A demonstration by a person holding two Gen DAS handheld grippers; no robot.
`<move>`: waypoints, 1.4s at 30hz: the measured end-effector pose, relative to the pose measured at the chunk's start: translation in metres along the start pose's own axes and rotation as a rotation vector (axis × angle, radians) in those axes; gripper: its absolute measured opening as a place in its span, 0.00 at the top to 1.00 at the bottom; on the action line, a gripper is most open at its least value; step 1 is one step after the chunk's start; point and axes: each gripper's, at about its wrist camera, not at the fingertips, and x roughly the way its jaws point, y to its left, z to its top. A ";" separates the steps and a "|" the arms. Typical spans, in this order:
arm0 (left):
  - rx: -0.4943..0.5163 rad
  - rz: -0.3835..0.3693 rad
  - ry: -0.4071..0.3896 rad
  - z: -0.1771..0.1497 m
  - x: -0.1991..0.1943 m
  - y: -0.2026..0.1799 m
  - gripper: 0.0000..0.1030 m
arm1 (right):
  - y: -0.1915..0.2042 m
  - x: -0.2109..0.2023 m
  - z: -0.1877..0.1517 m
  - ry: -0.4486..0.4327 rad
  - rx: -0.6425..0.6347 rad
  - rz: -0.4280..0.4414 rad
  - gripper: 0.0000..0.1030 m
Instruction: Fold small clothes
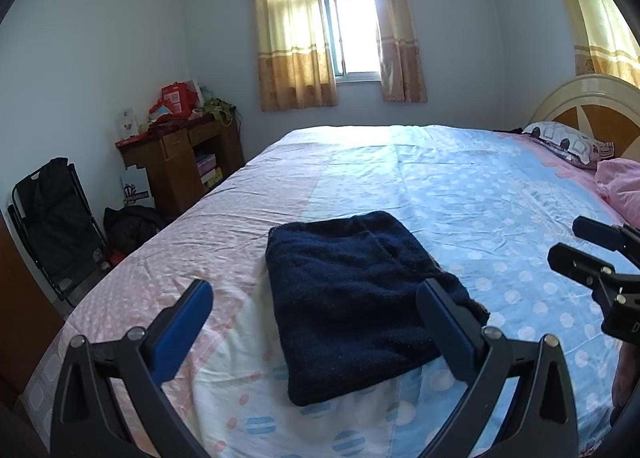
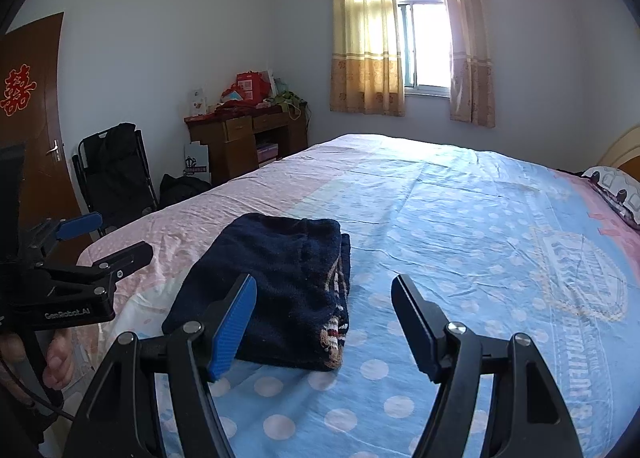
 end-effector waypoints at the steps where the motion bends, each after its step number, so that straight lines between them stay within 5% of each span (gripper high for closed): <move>1: 0.001 0.001 -0.003 0.000 0.000 0.000 0.00 | 0.000 -0.001 0.000 -0.004 0.001 0.001 0.31; 42: 0.001 0.004 -0.004 -0.004 -0.003 -0.004 0.00 | -0.001 -0.013 -0.004 -0.039 0.041 0.006 0.31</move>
